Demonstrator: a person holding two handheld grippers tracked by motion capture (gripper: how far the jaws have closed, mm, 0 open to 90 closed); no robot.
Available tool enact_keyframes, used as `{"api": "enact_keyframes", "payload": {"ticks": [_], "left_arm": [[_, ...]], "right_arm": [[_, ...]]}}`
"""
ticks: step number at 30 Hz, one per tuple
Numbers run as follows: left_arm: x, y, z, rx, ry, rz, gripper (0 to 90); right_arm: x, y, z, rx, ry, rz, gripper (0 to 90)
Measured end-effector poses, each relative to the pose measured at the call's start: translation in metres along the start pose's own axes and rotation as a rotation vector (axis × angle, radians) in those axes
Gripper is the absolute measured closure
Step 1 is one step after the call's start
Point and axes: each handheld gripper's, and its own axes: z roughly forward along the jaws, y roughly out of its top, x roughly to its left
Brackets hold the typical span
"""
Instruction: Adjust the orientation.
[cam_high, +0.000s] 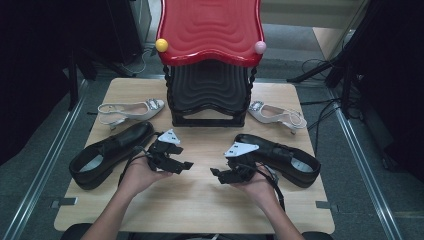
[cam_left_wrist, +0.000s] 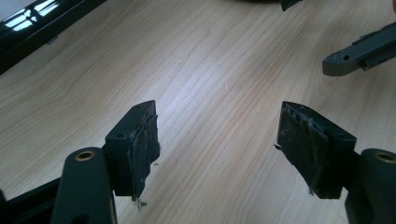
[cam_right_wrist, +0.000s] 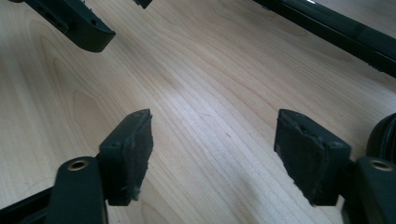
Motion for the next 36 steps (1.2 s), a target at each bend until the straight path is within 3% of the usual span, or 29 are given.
{"api": "enact_keyframes", "payload": {"ticks": [3,8,15,16,18,21,27,32,36], "left_arm": [[0.001,-0.002,0.0,0.011,-0.011,-0.001,28.4],[0.001,-0.003,-0.005,0.015,-0.043,0.006,34.0],[0.003,-0.004,-0.011,0.004,-0.045,-0.008,31.7],[0.004,-0.004,-0.012,0.004,-0.052,-0.012,31.5],[0.003,-0.003,-0.015,0.007,-0.111,-0.049,29.5],[0.001,-0.004,-0.017,0.034,-0.072,-0.047,31.4],[0.0,-0.005,-0.019,0.026,-0.084,-0.029,31.6],[0.001,-0.006,-0.022,0.019,-0.06,-0.019,31.7],[0.0,-0.007,-0.024,0.027,-0.088,-0.027,30.6]], "right_arm": [[-0.002,0.0,-0.003,-0.007,0.021,0.008,32.8],[0.0,-0.001,-0.005,0.015,0.018,-0.016,33.1],[-0.001,-0.001,-0.006,0.019,0.033,-0.017,35.3],[-0.002,-0.001,-0.006,0.02,0.035,-0.016,35.3],[-0.002,-0.001,-0.006,0.025,0.038,-0.014,35.6],[-0.001,-0.001,-0.004,0.037,0.038,-0.015,35.7],[0.001,0.0,-0.002,0.045,0.046,-0.019,35.7],[0.0,0.0,-0.002,0.046,0.059,-0.012,36.7],[-0.001,0.002,-0.001,0.061,0.089,0.007,38.8]]}}
